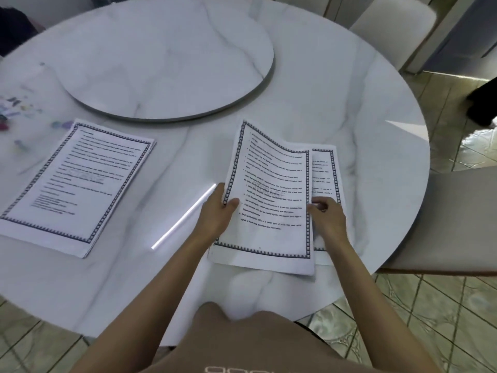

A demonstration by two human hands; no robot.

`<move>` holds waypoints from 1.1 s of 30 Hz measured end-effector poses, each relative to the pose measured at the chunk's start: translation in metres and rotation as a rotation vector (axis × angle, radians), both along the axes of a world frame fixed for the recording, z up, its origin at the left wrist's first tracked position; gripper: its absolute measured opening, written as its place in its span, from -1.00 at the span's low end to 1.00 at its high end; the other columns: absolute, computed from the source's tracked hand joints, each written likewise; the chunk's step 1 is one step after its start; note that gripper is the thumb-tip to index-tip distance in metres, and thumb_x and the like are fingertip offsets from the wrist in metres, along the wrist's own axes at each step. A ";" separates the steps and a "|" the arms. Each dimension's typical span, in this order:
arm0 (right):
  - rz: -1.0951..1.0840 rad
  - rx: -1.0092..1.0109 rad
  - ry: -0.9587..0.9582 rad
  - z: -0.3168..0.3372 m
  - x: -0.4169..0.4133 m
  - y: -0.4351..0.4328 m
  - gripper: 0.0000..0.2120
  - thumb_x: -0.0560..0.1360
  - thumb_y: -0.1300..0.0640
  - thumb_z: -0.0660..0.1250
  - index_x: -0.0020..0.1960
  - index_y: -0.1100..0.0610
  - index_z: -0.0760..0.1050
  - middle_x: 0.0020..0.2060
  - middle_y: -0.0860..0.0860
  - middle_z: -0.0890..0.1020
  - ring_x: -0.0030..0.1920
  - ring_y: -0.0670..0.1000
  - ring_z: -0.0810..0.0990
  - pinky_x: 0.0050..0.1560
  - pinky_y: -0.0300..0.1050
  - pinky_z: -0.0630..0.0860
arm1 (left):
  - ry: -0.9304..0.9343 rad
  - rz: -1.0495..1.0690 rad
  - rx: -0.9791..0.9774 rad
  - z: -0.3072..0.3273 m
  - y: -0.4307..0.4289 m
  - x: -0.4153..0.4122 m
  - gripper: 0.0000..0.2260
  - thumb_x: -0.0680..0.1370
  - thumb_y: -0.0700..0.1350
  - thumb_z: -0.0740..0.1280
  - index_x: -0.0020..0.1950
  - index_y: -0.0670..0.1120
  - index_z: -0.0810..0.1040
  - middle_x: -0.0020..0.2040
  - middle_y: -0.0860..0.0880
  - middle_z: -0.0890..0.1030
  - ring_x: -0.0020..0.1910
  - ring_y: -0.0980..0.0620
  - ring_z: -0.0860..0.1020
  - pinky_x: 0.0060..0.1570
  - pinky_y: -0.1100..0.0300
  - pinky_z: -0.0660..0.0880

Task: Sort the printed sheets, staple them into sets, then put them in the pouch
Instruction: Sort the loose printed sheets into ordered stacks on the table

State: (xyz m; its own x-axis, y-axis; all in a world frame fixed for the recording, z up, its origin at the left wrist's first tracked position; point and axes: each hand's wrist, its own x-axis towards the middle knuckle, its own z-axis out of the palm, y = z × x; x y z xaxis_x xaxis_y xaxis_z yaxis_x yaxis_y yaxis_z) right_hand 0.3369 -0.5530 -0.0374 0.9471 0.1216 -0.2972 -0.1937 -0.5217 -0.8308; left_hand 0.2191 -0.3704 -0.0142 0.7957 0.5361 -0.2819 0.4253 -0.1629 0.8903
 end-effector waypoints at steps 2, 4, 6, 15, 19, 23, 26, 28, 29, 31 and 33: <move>0.016 0.070 0.013 0.004 -0.002 0.007 -0.75 0.51 0.21 0.30 0.18 0.20 0.45 -0.06 0.00 0.54 -0.02 -0.01 0.51 -0.11 -0.36 0.41 | -0.052 0.015 -0.014 0.006 0.011 -0.008 -0.76 0.59 -0.17 0.21 0.26 -0.11 0.40 0.16 0.03 0.54 0.11 0.05 0.52 0.11 0.17 0.44; 0.084 0.134 0.095 0.005 -0.004 0.017 -0.70 0.52 0.12 0.30 0.22 0.16 0.38 0.03 0.01 0.52 -0.02 -0.02 0.51 0.05 -0.17 0.46 | -0.079 0.062 -0.058 0.012 0.026 -0.017 -0.77 0.58 -0.17 0.22 0.24 -0.10 0.41 0.17 0.00 0.55 0.10 0.02 0.54 0.10 0.13 0.47; 0.180 0.189 0.218 0.007 -0.010 0.029 -0.65 0.53 0.05 0.29 0.26 0.11 0.33 0.07 0.00 0.50 0.04 -0.01 0.52 0.16 -0.06 0.46 | -0.083 0.118 -0.107 0.019 0.042 -0.027 -0.77 0.58 -0.18 0.22 0.23 -0.07 0.41 0.14 0.00 0.54 0.07 0.02 0.54 0.05 0.15 0.47; 0.339 0.269 0.443 -0.005 -0.086 0.099 -0.59 0.49 -0.12 0.25 0.22 0.13 0.43 0.09 0.09 0.57 0.06 0.04 0.52 0.12 -0.06 0.46 | -0.197 0.163 -0.109 0.064 0.100 -0.070 -0.78 0.56 -0.23 0.24 0.15 0.03 0.45 -0.08 0.15 0.60 -0.20 0.19 0.63 -0.25 0.32 0.55; 0.260 0.530 0.718 -0.004 -0.108 0.121 -0.65 0.59 0.01 0.16 0.24 0.21 0.47 0.15 0.15 0.59 0.17 0.05 0.54 0.31 -0.01 0.41 | -0.248 0.083 -0.131 0.081 0.110 -0.067 -0.78 0.56 -0.21 0.24 0.13 0.06 0.47 -0.03 0.11 0.62 -0.20 0.23 0.64 -0.28 0.37 0.55; 0.141 0.750 0.801 0.001 -0.109 0.125 -0.68 0.59 0.06 0.16 0.25 0.20 0.44 0.14 0.07 0.60 0.18 0.02 0.55 0.27 -0.07 0.44 | -0.249 0.026 -0.137 0.082 0.118 -0.066 -0.77 0.56 -0.19 0.23 0.18 0.05 0.47 0.05 0.06 0.62 -0.09 0.14 0.63 -0.17 0.29 0.58; 0.047 0.688 0.591 0.006 -0.103 0.121 -0.74 0.57 0.16 0.21 0.18 0.25 0.50 0.01 0.05 0.65 0.00 -0.02 0.62 0.05 -0.17 0.56 | -0.216 -0.018 -0.109 0.076 0.129 -0.070 -0.77 0.57 -0.17 0.23 0.20 0.04 0.44 0.01 0.14 0.60 -0.14 0.25 0.62 -0.23 0.39 0.55; 0.021 0.606 0.453 0.005 -0.098 0.117 -0.85 0.56 0.21 0.23 0.06 0.14 0.54 0.00 0.02 0.64 0.00 -0.03 0.62 0.08 -0.16 0.54 | -0.148 -0.061 -0.083 0.069 0.137 -0.074 -0.74 0.58 -0.17 0.22 0.25 0.02 0.42 0.02 0.17 0.58 -0.13 0.27 0.60 -0.24 0.41 0.52; 0.019 0.555 0.401 0.005 -0.096 0.117 -0.86 0.55 0.23 0.23 0.03 0.09 0.53 0.02 0.02 0.63 0.03 -0.02 0.61 0.14 -0.12 0.52 | -0.107 -0.075 -0.076 0.063 0.141 -0.076 -0.71 0.58 -0.18 0.22 0.29 -0.01 0.40 0.04 0.13 0.58 -0.11 0.26 0.57 -0.22 0.39 0.50; 0.030 0.400 0.318 0.002 -0.096 0.119 -0.83 0.53 0.24 0.24 0.09 0.11 0.52 0.08 0.05 0.62 0.11 0.06 0.58 0.24 -0.01 0.47 | -0.021 -0.094 -0.074 0.051 0.146 -0.081 -0.68 0.58 -0.21 0.21 0.34 -0.07 0.37 0.11 0.03 0.54 -0.06 0.19 0.54 -0.18 0.34 0.44; 0.034 0.209 0.209 0.001 -0.099 0.124 -0.78 0.53 0.23 0.24 0.16 0.19 0.51 0.10 0.09 0.61 0.13 0.09 0.56 0.17 -0.07 0.46 | 0.049 -0.086 -0.105 0.040 0.145 -0.086 -0.68 0.59 -0.22 0.20 0.34 -0.09 0.35 0.16 -0.03 0.52 0.02 0.03 0.54 -0.12 0.24 0.44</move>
